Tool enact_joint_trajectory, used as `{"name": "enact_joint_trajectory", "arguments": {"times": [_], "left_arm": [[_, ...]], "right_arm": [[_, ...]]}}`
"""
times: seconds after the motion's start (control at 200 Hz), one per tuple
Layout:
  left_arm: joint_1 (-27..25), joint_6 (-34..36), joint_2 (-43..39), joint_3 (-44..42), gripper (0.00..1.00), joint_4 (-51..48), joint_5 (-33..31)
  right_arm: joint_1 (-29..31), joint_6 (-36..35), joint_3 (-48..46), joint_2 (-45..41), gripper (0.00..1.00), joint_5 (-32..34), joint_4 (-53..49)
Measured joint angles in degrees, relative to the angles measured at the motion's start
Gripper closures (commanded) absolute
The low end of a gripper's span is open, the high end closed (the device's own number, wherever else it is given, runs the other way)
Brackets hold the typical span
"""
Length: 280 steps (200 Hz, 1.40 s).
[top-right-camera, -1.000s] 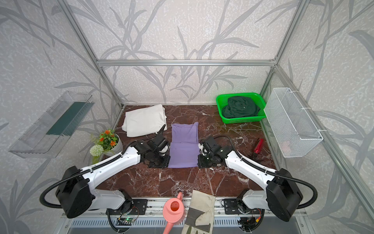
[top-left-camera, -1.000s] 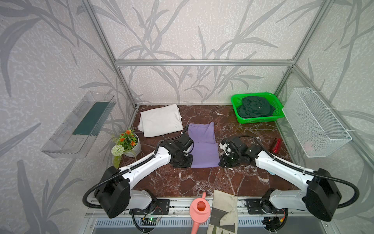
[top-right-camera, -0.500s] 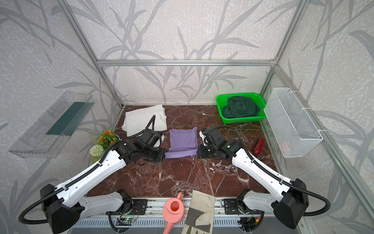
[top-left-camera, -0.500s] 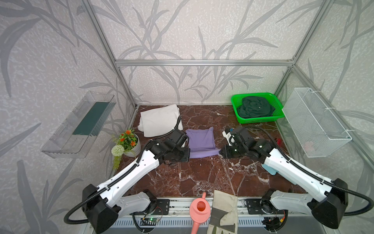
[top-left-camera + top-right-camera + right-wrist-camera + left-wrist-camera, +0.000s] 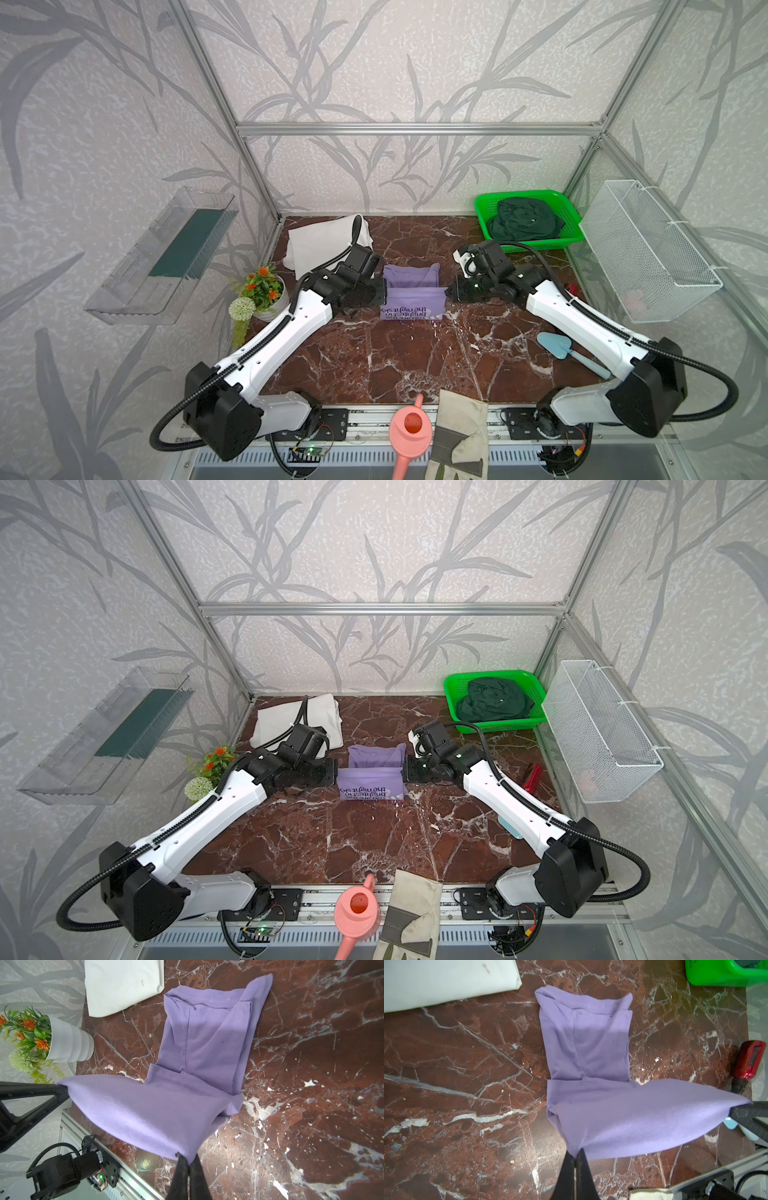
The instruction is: Fold and stack the t-shirts
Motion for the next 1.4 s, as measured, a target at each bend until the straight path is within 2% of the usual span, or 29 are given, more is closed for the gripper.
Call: {"name": "enact_joint_trajectory", "arguments": {"times": [0.19,0.565,0.825,0.875,0.94,1.025,1.085,1.229,1.399], "left_arm": [[3.9,1.2,6.5,5.8,1.0,1.5,1.1],[8.5,3.5,24.9,21.6,1.0,2.5,5.4],[12.3,4.8,44.5,41.5,0.99,1.1,8.9],[12.7,5.0,48.1,44.7,0.87,0.9,9.3],[13.2,5.7,51.8,47.3,0.71,1.0,10.1],[13.5,6.6,54.0,46.9,0.62,2.5,10.5],[13.7,7.6,53.7,44.3,0.59,5.0,10.3],[13.9,9.1,49.6,35.1,0.58,12.3,10.4],[13.8,8.9,47.3,32.1,0.64,17.4,13.0]], "right_arm": [[-2.1,-1.7,4.7,5.6,1.0,-1.4,1.0],[-9.1,-4.6,15.4,20.1,1.0,-4.9,1.4],[-14.2,-7.4,33.8,38.4,1.0,-8.3,-1.9],[-15.0,-8.4,38.2,42.5,0.9,-9.2,-3.3],[-15.5,-9.6,43.3,47.4,0.67,-9.7,-5.1],[-16.1,-11.1,46.4,51.4,0.47,-9.9,-6.4],[-16.2,-11.8,45.8,52.0,0.43,-9.8,-6.7],[-15.6,-12.0,41.3,50.0,0.45,-9.2,-4.8],[-14.5,-10.5,37.5,46.6,0.61,-9.8,-1.0]]}}
